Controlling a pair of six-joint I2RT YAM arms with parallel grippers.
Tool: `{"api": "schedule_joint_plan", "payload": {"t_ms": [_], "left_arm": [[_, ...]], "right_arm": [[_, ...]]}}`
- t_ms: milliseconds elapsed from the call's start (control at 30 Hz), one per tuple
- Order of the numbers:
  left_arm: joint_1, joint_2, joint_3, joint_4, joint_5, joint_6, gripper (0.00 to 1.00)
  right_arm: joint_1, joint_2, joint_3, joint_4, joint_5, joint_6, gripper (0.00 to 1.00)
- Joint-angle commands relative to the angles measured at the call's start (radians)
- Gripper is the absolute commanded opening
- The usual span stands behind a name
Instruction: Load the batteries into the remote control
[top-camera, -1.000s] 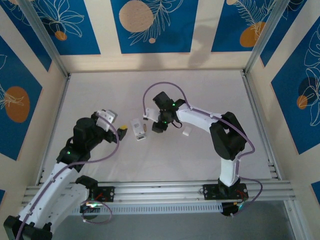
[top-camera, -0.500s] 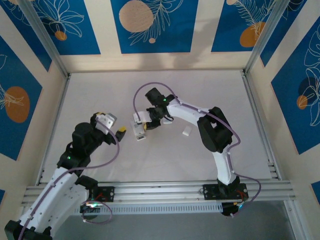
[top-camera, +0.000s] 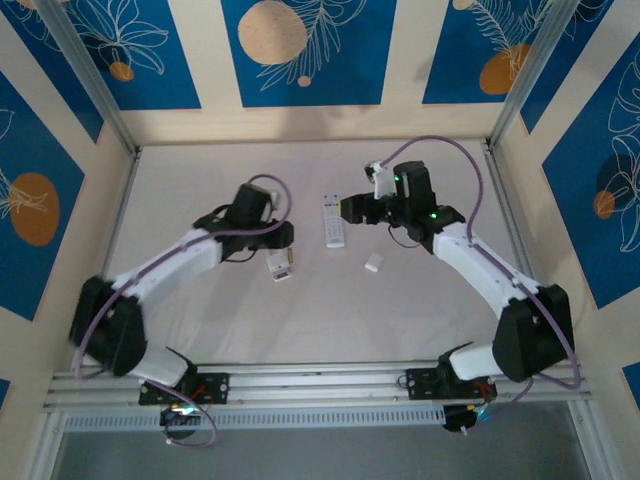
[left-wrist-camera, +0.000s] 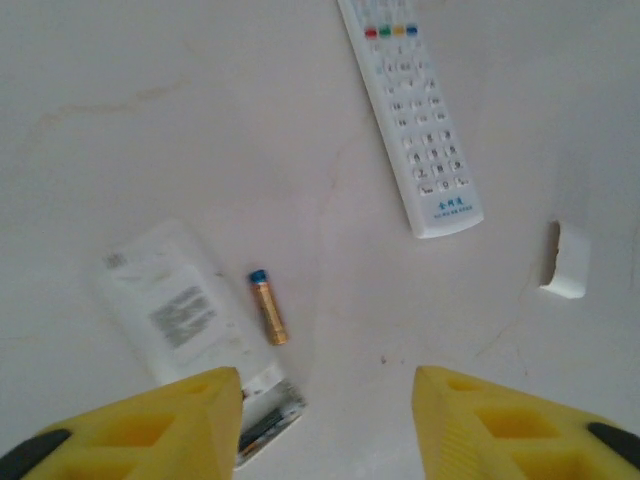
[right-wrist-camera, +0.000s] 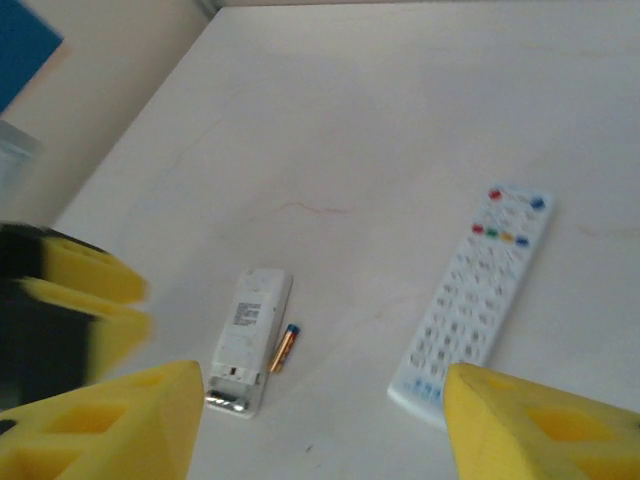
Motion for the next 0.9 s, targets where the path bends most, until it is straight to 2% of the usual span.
{"api": "schedule_joint_plan", "payload": {"t_ms": [0,133,233,400,700,867], "left_arm": [[-0.039,0.14,0.129,-0.113,-0.08,-0.008,0.39],[-0.07,0.278,0.23,-0.188,-0.203,0.032,0.33],[-0.072,0.318,0.242,-0.197,-0.227,0.053,0.32],[-0.073,0.373,0.243,-0.188,-0.186,0.062,0.32],[-0.087,0.468,0.272,-0.198,-0.189,0.042,0.33],[-0.099,0.499,0.29,-0.21,-0.174,0.045,0.27]], "right_arm": [[0.0,-0.097,-0.035,-0.151,0.037,0.171,0.65],[-0.005,-0.202,-0.089,-0.153,0.074,0.161,0.67],[-0.01,-0.234,-0.102,-0.155,0.085,0.152,0.69],[-0.013,-0.215,-0.102,-0.155,0.083,0.146,0.69],[-0.023,-0.175,-0.081,-0.174,0.057,0.138,0.7],[-0.03,-0.174,-0.085,-0.173,0.062,0.137,0.7]]}}
